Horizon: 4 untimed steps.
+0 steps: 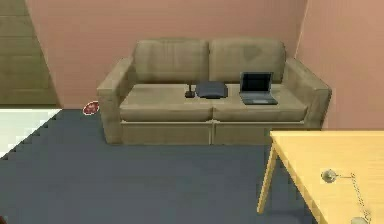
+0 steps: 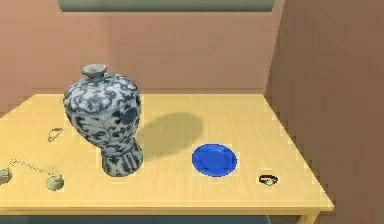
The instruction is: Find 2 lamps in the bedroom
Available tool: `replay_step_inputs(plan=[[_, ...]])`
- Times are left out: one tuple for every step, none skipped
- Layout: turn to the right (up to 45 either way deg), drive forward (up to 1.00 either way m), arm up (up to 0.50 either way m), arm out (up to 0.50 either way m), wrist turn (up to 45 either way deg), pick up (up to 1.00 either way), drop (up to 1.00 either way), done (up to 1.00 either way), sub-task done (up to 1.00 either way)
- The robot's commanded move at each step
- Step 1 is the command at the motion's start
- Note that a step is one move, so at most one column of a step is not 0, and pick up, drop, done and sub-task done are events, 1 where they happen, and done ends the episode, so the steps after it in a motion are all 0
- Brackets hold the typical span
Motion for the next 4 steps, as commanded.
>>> replay_step_inputs(plan=[[-27.0, 0.00, 0.00, 0.00, 0.0, 0.00, 0.00, 0.00, 0.00], [0.0, 1.00, 0.00, 0.00, 0.0, 0.00, 0.00, 0.00, 0.00], [-12.0, 0.00, 0.00, 0.00, 0.0, 0.00, 0.00, 0.00, 0.00], [0.0, 0.10, 0.00, 0.00, 0.0, 0.00, 0.00, 0.00, 0.00]])
